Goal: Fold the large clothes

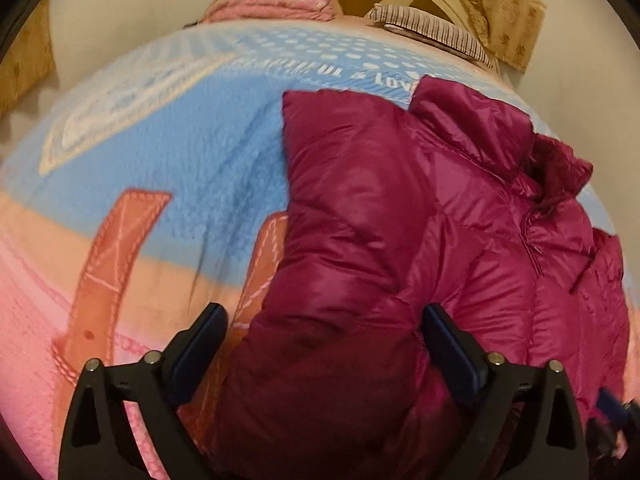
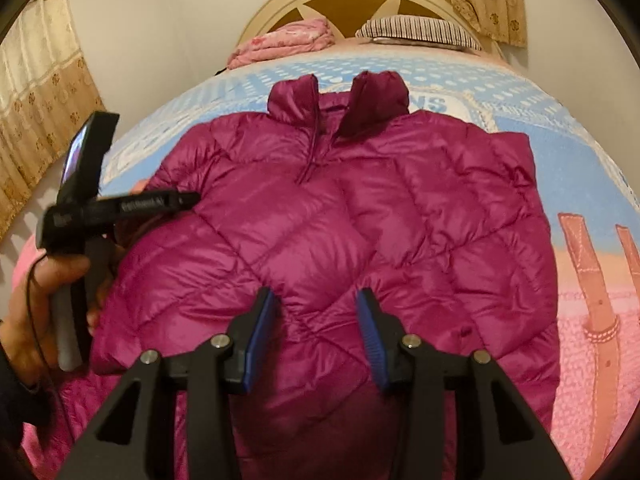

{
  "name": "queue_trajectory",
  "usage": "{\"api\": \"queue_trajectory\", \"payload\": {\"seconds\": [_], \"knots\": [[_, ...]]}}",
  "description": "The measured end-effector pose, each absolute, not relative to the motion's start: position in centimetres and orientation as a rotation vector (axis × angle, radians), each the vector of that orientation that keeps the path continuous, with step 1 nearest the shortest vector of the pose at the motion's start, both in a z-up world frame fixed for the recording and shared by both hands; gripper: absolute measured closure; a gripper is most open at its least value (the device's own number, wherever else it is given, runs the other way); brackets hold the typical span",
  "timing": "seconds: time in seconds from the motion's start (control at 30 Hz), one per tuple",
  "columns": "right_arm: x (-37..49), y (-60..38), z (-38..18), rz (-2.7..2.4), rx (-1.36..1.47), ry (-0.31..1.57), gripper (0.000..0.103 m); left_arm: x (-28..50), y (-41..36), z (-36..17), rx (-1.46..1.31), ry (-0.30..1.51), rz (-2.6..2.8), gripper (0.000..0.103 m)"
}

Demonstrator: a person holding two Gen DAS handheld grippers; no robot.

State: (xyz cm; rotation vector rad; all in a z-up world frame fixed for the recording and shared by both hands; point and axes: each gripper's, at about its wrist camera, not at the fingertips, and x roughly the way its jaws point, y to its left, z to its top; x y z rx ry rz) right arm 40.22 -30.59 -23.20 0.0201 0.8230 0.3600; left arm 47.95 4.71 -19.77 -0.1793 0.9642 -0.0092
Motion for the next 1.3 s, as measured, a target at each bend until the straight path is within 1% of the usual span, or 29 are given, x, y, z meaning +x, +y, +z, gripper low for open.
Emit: {"api": "queue_trajectory", "payload": {"seconds": [0.17, 0.5, 0.6, 0.77, 0.87, 0.93, 1.07, 1.3], "knots": [[40.0, -30.0, -24.0, 0.338, -0.018, 0.823, 0.057, 48.0, 4.0, -19.9, -0.138, 0.961, 0.009, 0.001], [40.4, -29.6, -24.7, 0.310, -0.039, 0.829, 0.056, 47.9, 3.9, -20.1, -0.129, 0.963, 0.010, 0.001], [40.4, -29.4, -24.8, 0.304, -0.046, 0.825, 0.056, 47.1, 3.9, -18.8, -0.099, 0.927, 0.042, 0.001], [40.3, -29.2, -24.9, 0.297, -0.056, 0.819, 0.056, 44.7, 2.7, -14.8, -0.069, 0.812, 0.019, 0.001], [40.2, -29.1, -25.0, 0.294, -0.059, 0.816, 0.056, 44.2, 0.7, -13.3, -0.044, 0.795, -0.047, 0.001], [40.2, -29.2, -24.9, 0.297, -0.054, 0.816, 0.056, 44.4, -0.4, -14.1, -0.020, 0.820, -0.078, 0.001], [40.2, -29.3, -24.9, 0.296, -0.050, 0.813, 0.056, 45.3, -1.1, -17.7, 0.034, 0.913, -0.046, 0.001], [40.1, -29.3, -24.8, 0.296, -0.051, 0.812, 0.056, 45.3, -0.6, -19.1, 0.040, 0.907, -0.059, 0.001]]}}
